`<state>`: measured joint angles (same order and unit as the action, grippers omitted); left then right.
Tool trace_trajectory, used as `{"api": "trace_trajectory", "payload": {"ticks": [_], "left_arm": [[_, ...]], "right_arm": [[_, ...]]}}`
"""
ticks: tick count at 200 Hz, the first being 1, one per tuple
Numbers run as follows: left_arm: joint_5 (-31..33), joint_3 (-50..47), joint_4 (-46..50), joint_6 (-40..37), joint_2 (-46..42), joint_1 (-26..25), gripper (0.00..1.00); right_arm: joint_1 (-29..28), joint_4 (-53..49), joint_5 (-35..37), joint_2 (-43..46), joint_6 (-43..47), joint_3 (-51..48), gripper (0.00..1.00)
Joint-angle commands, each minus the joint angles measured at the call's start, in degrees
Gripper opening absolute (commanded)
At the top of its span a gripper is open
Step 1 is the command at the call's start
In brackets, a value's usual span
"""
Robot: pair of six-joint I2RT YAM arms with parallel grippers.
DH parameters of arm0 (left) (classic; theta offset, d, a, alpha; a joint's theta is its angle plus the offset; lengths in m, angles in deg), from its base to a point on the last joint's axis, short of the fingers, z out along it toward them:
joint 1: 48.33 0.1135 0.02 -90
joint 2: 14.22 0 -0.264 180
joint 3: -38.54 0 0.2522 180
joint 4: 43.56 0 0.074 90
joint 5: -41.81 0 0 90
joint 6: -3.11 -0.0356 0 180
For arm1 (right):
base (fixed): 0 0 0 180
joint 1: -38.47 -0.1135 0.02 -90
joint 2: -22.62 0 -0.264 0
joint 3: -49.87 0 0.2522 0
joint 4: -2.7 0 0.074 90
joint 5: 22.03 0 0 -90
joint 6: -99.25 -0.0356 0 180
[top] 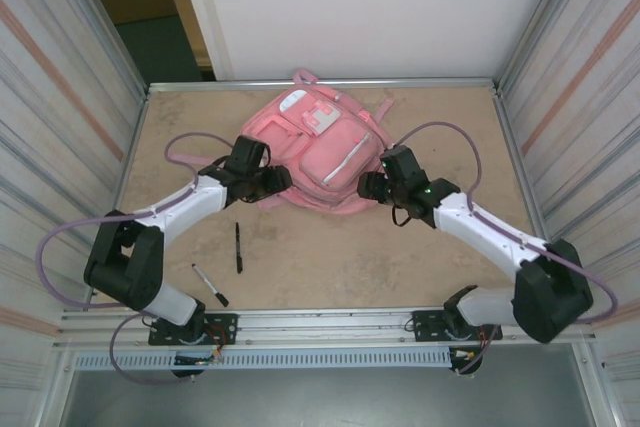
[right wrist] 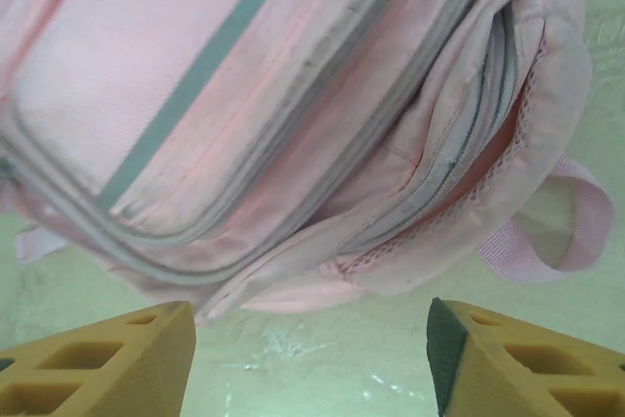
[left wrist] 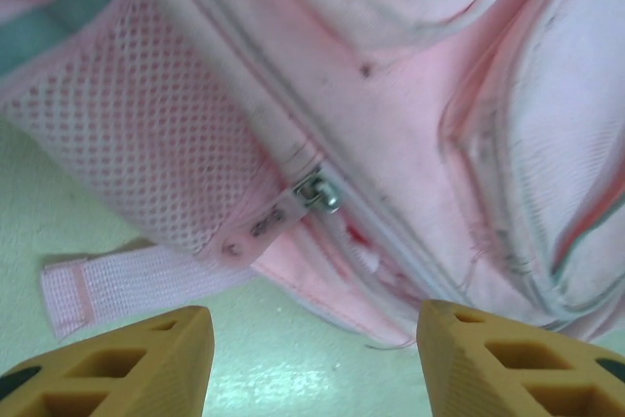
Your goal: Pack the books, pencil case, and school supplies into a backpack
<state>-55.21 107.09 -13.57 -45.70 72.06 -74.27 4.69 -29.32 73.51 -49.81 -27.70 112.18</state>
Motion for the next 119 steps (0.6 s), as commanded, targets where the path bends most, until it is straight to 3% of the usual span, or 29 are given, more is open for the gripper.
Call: {"api": "trace_trajectory", "payload": {"ticks": [1, 39, 65, 119], "left_arm": [[-1.82, 1.93, 2.21, -0.62, -0.5, 0.44, 0.57], [-4.44, 2.11, -0.25, 1.28, 3.29, 1.41, 0.57], [-2.96, 4.27, -0.98, 1.53, 6.73, 1.5, 0.57], [-0.48, 9.0, -1.55, 1.96, 10.77, 5.02, 0.58]], "right_arm": [[-2.17, -2.23, 0.97, 2.47, 2.06, -3.29, 0.64], [-6.09, -0.6, -0.58, -0.11, -0.06, -2.33, 0.63], [-7.97, 0.8, -1.67, -3.07, -2.75, -0.39, 0.62], [-15.14, 1.19, 2.54, -7.92, -3.74, 3.17, 0.62]]}}
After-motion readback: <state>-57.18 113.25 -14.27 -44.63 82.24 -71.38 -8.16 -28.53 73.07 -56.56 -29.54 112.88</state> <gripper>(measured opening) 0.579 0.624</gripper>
